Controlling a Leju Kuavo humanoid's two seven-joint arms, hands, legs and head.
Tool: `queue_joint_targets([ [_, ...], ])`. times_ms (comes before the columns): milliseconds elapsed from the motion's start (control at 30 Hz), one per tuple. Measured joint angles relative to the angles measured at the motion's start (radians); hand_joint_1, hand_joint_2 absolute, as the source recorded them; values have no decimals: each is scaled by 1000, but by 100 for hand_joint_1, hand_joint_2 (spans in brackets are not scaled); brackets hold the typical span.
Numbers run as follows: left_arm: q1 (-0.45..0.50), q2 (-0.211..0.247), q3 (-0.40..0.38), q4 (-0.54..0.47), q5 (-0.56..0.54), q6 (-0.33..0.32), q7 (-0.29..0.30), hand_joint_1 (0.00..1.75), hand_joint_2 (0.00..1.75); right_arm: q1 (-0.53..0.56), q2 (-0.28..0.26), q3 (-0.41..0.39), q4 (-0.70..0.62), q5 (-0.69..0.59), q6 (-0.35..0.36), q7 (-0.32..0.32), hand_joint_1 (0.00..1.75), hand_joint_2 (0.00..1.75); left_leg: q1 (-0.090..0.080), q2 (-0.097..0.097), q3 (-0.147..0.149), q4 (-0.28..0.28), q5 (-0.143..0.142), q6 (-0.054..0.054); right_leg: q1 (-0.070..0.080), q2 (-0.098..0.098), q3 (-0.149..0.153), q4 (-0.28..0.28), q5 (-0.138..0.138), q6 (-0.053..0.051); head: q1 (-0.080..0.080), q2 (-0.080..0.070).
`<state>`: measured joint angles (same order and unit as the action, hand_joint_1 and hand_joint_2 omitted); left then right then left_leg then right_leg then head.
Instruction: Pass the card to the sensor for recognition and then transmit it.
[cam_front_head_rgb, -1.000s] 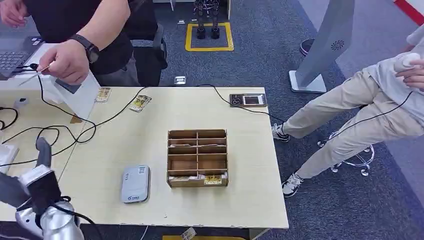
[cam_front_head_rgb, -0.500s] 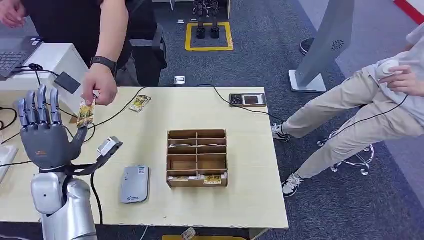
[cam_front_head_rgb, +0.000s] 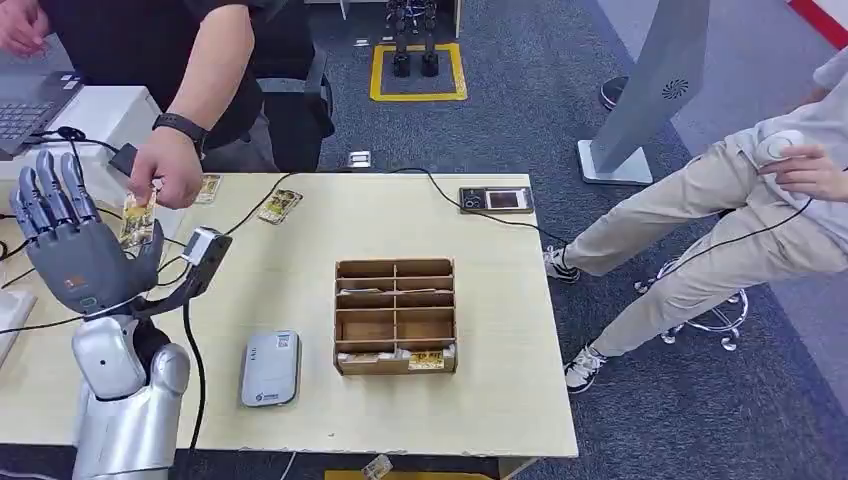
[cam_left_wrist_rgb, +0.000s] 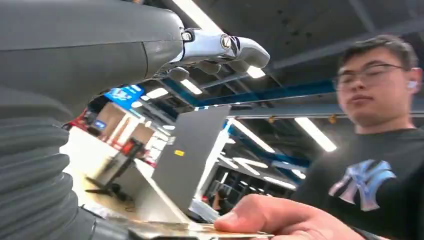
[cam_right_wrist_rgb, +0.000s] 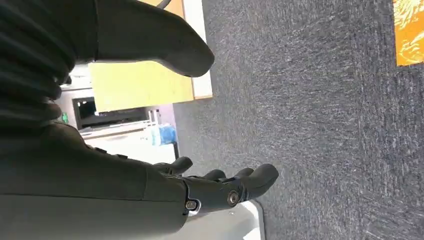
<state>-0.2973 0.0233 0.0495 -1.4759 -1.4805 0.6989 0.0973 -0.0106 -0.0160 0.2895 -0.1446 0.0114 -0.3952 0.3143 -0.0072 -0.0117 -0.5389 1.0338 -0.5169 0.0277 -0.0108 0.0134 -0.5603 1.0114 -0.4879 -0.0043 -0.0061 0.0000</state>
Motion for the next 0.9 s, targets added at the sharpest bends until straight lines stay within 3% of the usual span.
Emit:
queue_joint_targets([
  [133,7,9,-19,2,3,0,-23,175,175,0,-1,2,0,0,-3,-4,0,175,0,0,0,0,0,0,0,0,0,0,0,0,0,0],
  [500,21,-5,-16,1,10,1,-196,175,175,0,-6,22,3,19,20,1,0,175,0,0,0,0,0,0,0,0,0,0,0,0,0,0],
  [733,21,-21,-1,1,11,1,-212,175,175,0,-6,28,5,20,20,4,0,175,0,0,0,0,0,0,0,0,0,0,0,0,0,0],
  [900,22,-36,21,2,10,1,-259,175,175,0,-8,29,5,19,18,3,0,175,0,0,0,0,0,0,0,0,0,0,0,0,0,0],
])
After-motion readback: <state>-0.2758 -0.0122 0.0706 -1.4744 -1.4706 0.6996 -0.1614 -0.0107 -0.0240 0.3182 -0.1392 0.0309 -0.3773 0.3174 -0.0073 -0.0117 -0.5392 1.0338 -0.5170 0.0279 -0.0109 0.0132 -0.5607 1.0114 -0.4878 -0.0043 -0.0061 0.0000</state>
